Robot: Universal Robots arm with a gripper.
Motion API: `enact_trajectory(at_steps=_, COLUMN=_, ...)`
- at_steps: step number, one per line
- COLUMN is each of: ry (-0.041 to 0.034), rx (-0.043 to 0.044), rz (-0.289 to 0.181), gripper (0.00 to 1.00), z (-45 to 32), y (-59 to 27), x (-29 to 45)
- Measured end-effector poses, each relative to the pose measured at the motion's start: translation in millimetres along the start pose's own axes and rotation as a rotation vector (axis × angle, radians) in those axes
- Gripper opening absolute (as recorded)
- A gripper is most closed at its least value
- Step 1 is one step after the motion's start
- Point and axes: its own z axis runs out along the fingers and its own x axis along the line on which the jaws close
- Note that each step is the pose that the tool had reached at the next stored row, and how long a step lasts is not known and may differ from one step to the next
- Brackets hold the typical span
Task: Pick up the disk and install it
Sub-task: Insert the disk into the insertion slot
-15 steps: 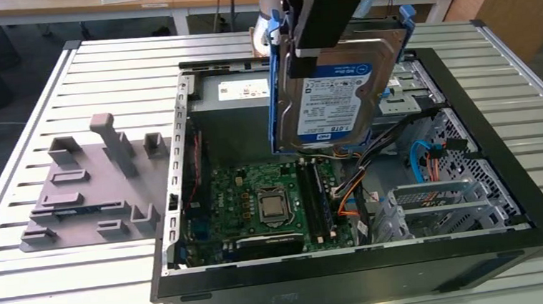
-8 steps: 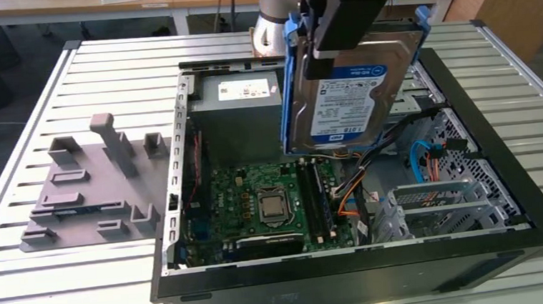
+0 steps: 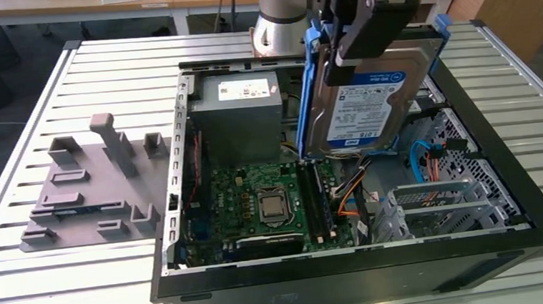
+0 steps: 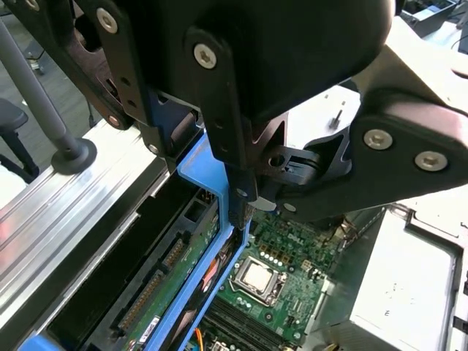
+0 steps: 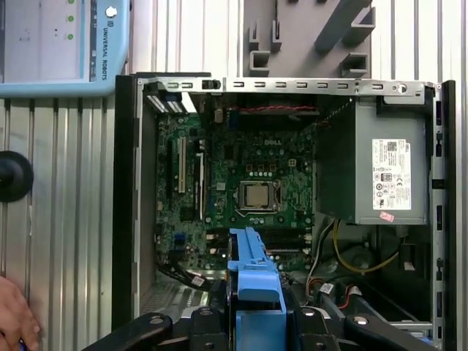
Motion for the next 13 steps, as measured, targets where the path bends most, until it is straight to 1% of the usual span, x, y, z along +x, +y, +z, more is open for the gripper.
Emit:
enact_trajectory(at_steps=8, ry=-0.0007, rx=0.0011, rz=0.019, gripper=0.36, z=7.4, y=-0.9, x=6.8)
enact_trajectory(at_steps=11, ry=-0.0007, rx=0.0012, rz=0.021, gripper=0.36, z=8.9, y=-1.3, x=10.0)
enact_trajectory(at_steps=13, ry=-0.0009, rx=0.0012, rz=0.021, gripper=0.36, z=9.8, y=-3.2, x=11.1)
